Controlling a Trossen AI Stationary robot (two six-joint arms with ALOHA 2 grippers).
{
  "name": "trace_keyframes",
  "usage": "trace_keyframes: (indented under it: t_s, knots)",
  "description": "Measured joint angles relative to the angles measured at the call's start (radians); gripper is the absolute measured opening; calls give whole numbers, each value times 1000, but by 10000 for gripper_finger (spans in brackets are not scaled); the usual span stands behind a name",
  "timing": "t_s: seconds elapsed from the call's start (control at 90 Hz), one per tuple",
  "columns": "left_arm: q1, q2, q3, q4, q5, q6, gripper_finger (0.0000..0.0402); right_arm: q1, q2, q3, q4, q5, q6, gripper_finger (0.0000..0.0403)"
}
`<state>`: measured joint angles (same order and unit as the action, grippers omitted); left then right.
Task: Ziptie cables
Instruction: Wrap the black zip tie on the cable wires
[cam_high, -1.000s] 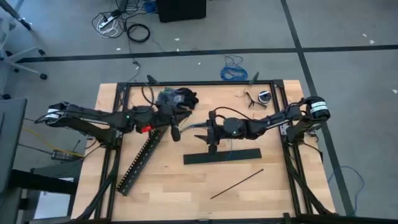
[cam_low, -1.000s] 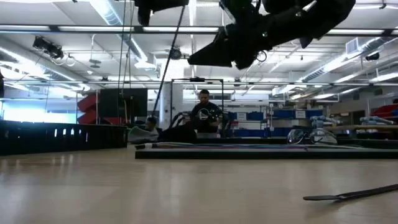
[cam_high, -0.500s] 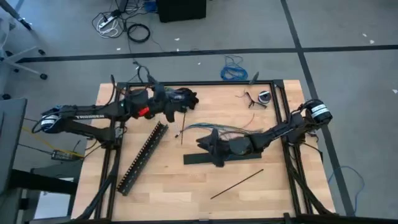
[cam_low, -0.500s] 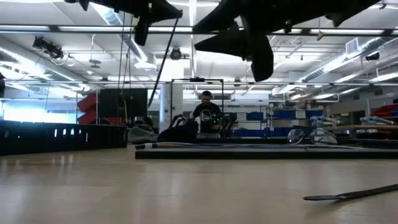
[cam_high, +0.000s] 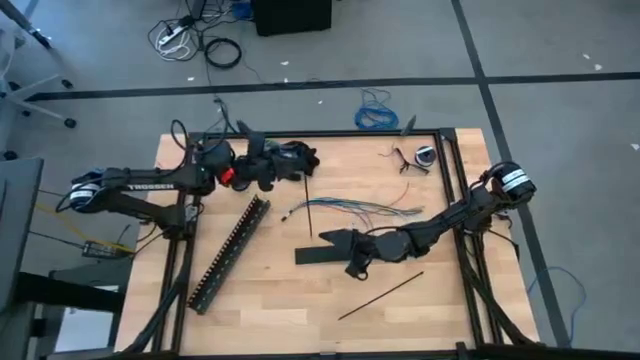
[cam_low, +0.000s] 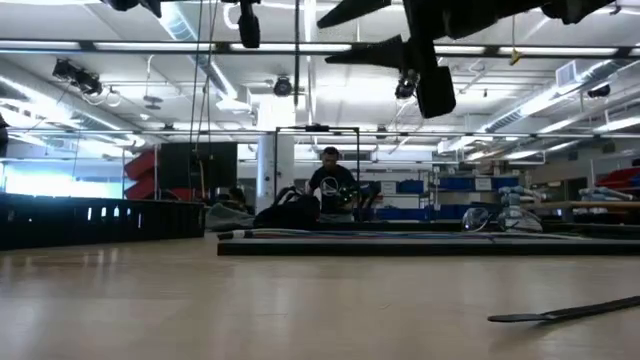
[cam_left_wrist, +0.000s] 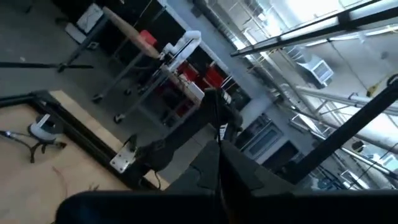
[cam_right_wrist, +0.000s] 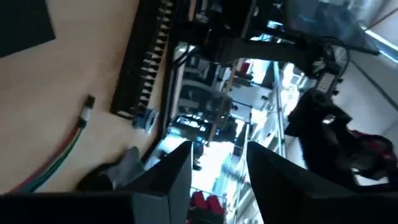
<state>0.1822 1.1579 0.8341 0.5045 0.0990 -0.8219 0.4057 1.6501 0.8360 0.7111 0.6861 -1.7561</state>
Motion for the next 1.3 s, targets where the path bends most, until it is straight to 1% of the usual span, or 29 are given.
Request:
trace_keyframes:
  t_s: [0.111,0.267,0.5,0.589,1.0,1.3]
  knots:
    - [-1,27,0,17,3,-15,0,0,0,0,9,1,-2,130]
    - [-2,69,0,76,52,-54,0,-2,1,0,-9,4,-11,119]
    - [-2,92,0,98,59,-54,0,4,1,0,-9,8,-28,117]
    - [-2,92,0,106,67,-63,0,5,1,0,-9,24,-29,116]
    - [-2,93,0,106,44,-69,0,4,1,0,-10,17,-45,114]
    - [-2,146,0,159,55,-99,0,4,1,0,-28,0,-45,113]
